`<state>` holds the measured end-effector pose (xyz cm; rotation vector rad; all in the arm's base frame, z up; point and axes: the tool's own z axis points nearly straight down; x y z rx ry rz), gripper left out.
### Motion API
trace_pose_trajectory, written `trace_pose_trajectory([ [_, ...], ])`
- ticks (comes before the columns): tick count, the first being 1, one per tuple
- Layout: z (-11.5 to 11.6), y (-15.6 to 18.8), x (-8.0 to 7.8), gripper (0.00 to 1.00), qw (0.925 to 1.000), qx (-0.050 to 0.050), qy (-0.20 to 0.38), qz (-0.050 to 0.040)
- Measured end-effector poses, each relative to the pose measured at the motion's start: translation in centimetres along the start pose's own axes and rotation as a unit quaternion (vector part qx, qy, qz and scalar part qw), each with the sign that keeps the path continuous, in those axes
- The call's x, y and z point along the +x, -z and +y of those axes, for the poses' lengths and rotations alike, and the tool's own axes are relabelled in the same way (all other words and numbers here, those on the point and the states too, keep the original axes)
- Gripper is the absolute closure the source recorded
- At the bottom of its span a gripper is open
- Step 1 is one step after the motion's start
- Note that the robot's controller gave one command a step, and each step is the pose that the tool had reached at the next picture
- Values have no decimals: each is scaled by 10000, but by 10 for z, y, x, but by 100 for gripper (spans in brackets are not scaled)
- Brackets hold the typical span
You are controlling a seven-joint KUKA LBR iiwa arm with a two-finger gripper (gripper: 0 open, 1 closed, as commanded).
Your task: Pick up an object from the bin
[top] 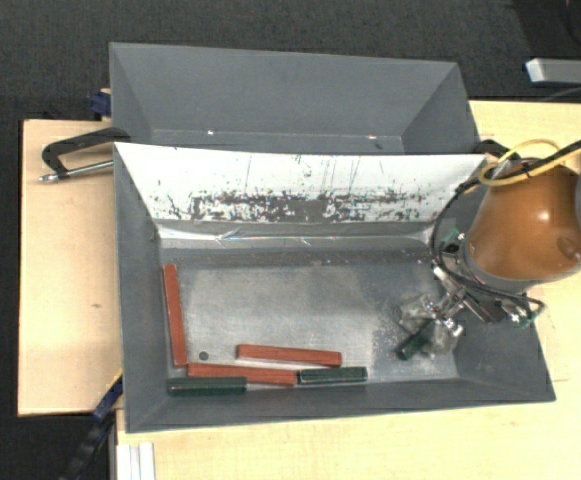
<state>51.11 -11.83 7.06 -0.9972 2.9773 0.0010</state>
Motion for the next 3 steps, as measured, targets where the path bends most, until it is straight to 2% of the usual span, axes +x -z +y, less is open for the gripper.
trace_pose_trajectory([
  [1,-66,49,-46,100,9995,11,-316,-18],
  [2,-66,49,-46,100,9995,8,-318,-18],
  [3,-61,161,-50,100,9991,16,-413,-22],
])
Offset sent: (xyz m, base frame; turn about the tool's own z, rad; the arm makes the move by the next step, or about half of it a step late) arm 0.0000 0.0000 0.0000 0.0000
